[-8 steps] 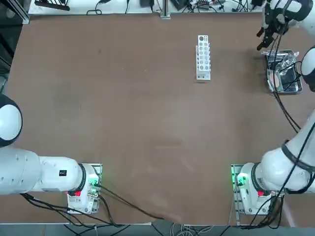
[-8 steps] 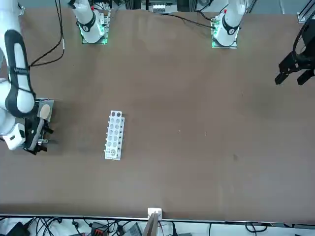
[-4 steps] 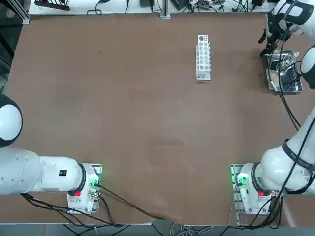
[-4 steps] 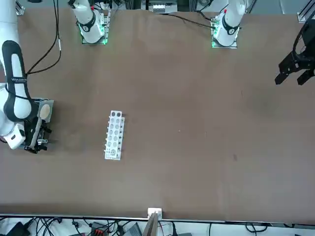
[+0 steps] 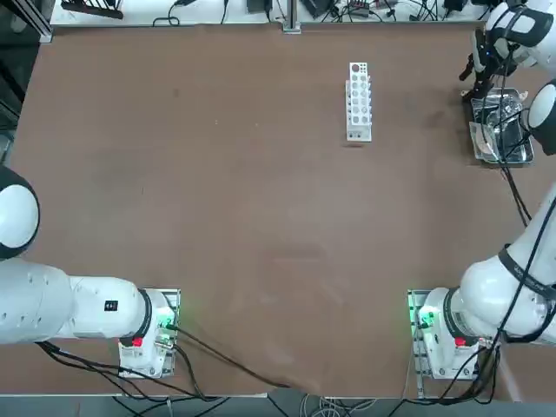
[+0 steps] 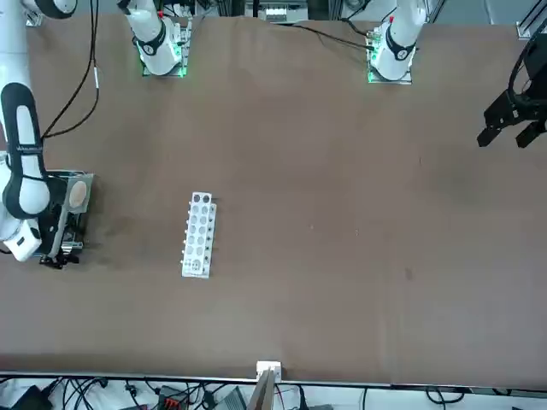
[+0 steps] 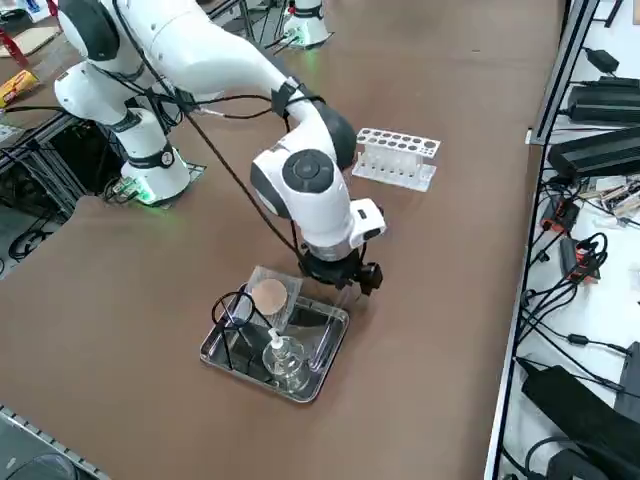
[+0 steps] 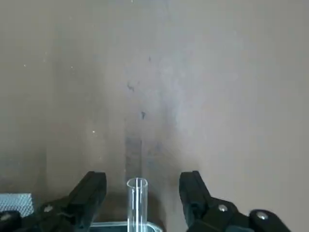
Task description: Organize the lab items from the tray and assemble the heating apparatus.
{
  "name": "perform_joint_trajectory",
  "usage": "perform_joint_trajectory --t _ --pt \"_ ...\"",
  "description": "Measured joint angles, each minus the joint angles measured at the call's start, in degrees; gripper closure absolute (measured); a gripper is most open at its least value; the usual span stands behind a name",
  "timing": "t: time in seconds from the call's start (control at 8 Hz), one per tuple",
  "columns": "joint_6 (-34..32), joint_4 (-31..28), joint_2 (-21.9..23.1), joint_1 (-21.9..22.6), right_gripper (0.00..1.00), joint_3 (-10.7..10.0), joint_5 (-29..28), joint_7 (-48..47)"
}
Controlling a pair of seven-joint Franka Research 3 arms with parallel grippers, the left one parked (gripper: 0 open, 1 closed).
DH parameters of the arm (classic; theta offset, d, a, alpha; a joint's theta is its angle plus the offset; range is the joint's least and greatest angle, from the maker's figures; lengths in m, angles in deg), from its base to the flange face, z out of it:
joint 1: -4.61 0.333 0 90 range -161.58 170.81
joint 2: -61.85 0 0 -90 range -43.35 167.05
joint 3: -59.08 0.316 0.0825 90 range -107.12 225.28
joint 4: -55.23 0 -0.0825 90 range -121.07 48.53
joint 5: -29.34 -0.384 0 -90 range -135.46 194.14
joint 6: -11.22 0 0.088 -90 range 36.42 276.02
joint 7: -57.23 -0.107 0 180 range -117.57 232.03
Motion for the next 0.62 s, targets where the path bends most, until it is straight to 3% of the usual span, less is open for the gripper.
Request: perform_joint_trajectory --t 0.38,0.62 --pt "0.0 0.3 -1.1 -0.4 0.15 0.0 0.0 0.1" --pt "0.0 0.3 -1.2 -0.5 0.25 0.0 0.0 0.1"
